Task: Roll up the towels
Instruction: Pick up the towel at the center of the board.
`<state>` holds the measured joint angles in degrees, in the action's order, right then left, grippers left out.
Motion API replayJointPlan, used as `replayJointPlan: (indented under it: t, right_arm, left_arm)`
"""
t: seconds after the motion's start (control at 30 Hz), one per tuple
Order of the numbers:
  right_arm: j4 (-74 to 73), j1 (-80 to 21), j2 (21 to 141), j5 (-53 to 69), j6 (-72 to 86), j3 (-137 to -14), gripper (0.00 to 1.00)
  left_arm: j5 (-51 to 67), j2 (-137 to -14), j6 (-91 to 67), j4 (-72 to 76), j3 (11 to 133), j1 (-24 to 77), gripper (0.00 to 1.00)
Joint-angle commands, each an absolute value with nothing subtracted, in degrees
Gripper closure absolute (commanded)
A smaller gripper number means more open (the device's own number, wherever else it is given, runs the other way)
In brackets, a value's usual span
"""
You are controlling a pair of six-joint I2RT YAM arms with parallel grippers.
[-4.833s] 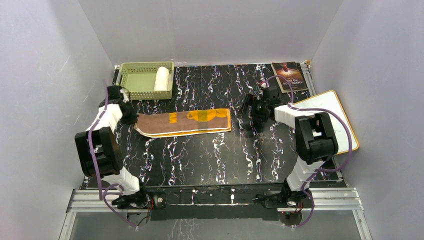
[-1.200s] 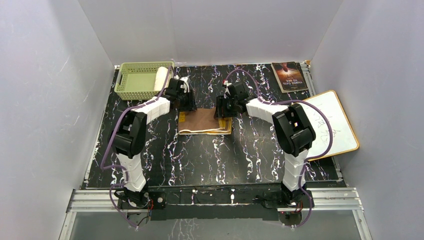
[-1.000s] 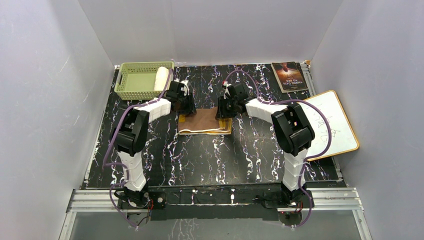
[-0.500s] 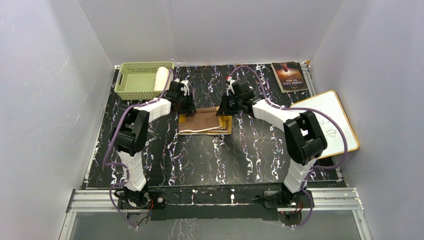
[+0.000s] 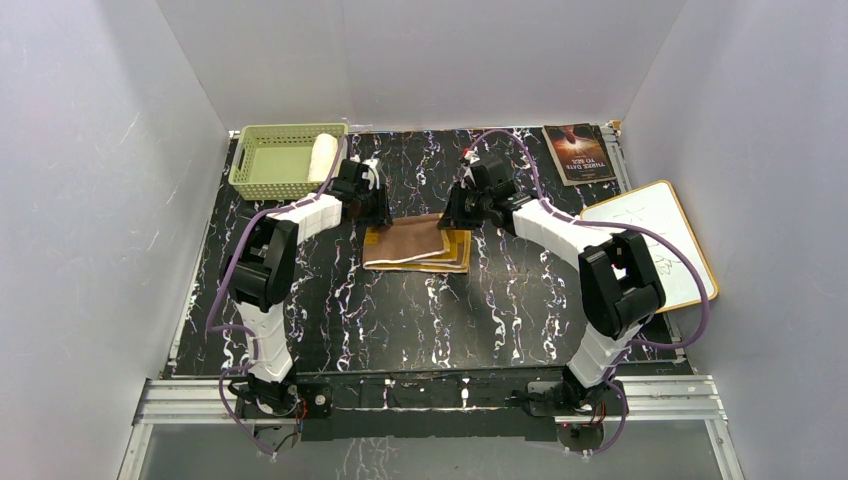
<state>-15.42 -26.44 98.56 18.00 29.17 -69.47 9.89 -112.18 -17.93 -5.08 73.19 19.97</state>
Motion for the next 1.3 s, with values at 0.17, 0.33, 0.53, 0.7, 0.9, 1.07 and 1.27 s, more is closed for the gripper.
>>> replayJointPlan:
  t: [0.17, 0.33, 0.53, 0.7, 0.9, 1.07, 1.27]
  right_arm:
    - [-14.7, -23.7, 99.4, 13.7, 26.2, -66.7, 0.63]
    - [-15.5, -22.2, 101.9, 12.2, 24.6, -68.6, 0.48]
    - [-13.2, -22.0, 105.7, 12.7, 21.5, -71.6, 0.43]
    - [-8.8, -21.8, 108.5, 15.1, 18.0, -72.2, 0.44]
    - [-4.6, -21.6, 110.1, 19.5, 15.3, -72.6, 0.49]
    - [-3.3, -21.6, 111.2, 22.2, 15.0, -73.0, 0.53]
    - [-2.8, -21.6, 112.0, 23.5, 14.9, -72.9, 0.62]
  left_arm:
    - [10.4, -112.2, -16.2, -7.9, 74.4, 19.5, 0.63]
    - [10.4, -112.5, -15.6, -8.7, 75.3, 19.5, 0.63]
    - [10.3, -112.4, -15.3, -9.3, 76.1, 19.5, 0.63]
    - [10.0, -112.0, -14.9, -9.9, 76.1, 19.6, 0.63]
    - [10.1, -112.3, -14.6, -9.9, 76.2, 19.5, 0.63]
    - [10.1, -112.7, -14.2, -10.2, 76.6, 19.5, 0.63]
    - [9.7, -112.8, -13.5, -10.6, 76.6, 19.5, 0.63]
